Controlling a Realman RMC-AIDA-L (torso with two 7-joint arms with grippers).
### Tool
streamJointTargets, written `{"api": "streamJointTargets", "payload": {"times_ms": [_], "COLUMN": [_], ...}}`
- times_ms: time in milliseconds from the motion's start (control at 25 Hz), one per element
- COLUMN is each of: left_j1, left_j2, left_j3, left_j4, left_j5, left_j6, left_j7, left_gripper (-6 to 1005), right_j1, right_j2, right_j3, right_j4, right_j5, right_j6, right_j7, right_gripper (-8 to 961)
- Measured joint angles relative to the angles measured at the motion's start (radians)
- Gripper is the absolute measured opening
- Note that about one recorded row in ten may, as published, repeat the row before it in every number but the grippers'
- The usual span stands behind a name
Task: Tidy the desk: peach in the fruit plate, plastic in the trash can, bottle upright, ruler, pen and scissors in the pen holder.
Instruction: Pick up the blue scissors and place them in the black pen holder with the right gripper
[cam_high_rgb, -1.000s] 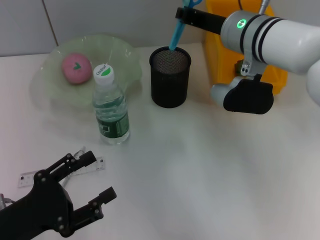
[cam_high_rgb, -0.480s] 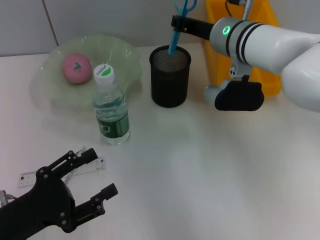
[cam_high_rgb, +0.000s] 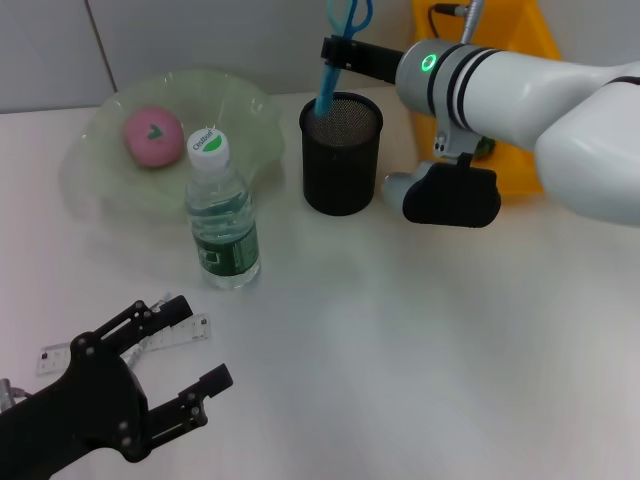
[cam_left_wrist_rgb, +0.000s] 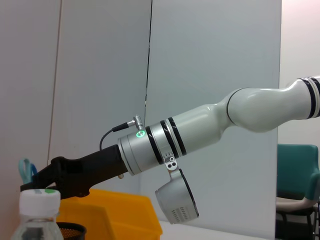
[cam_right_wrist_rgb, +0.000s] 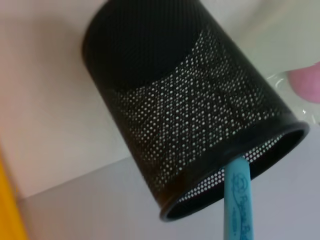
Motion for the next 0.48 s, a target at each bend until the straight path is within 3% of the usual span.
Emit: {"api": "streamJointTargets", "payload": {"times_ms": [320,480], "left_j1": [-0.001,0.002], "left_j2": [0.003,0.004], "left_j3": [-0.001,-0.001], "left_j4": [0.0,0.003], "left_j5": [0.004,0.005], "left_j6": [-0.002,0.003], "left_j7": [-0.004,-0.006], "left_gripper": [789,790], "right_j1": [-0.015,-0.042], "right_j2": [0.013,0.014], "right_j3": [0.012,0.031], "right_j4": [-0.022,-0.096], "right_j5": [-0.007,-0.034], "right_j6": [-0.003,-0.064], "right_j7": [0.001,0.017], "right_gripper": [348,351]}}
